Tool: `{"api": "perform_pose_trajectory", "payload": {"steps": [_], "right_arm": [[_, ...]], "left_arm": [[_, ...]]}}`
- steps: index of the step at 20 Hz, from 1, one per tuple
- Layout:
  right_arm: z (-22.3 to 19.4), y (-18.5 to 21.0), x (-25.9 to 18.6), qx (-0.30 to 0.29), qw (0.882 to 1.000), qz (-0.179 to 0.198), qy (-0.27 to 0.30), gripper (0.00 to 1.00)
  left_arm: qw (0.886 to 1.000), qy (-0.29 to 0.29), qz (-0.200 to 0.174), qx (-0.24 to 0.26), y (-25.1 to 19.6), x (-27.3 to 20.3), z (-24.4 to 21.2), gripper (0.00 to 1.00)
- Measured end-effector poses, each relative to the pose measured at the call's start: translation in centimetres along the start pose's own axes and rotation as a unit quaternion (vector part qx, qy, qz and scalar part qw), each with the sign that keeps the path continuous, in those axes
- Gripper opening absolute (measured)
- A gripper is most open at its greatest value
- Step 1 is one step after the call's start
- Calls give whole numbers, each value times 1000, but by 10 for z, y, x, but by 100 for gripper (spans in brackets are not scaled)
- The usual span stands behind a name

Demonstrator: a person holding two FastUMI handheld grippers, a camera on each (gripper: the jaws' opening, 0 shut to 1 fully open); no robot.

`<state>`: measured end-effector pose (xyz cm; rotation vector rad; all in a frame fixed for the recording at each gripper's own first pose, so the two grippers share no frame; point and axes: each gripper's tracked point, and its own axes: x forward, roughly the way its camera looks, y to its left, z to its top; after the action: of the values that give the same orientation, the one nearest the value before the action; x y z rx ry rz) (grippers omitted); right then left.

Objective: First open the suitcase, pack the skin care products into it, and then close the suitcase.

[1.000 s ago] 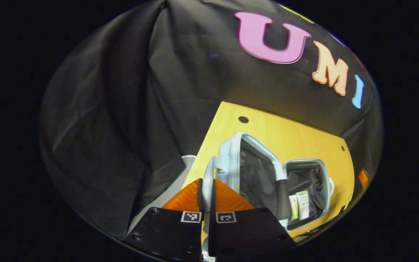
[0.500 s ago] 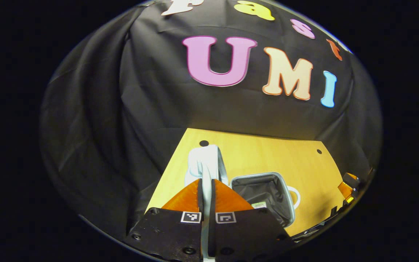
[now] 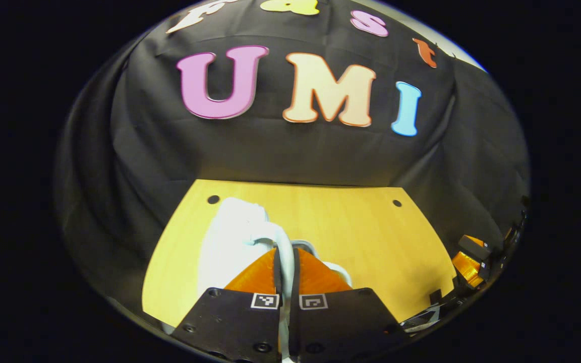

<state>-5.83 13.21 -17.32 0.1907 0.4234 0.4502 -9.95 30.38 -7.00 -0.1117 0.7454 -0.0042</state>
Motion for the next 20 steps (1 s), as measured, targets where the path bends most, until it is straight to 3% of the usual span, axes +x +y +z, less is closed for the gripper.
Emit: {"api": "perform_pose_trajectory", "payload": {"steps": [9,17,20], "right_arm": [[-6,-51,-34,7,999,-43,6,98],[-20,-99,-55,11,997,-69,12,98],[-21,-127,-61,12,997,-76,4,98]], "left_arm": [[999,39,-34,-14,-68,62,-55,0],[997,75,-5,2,-106,103,-123,4],[998,67,6,2,-126,110,-139,12]]}}
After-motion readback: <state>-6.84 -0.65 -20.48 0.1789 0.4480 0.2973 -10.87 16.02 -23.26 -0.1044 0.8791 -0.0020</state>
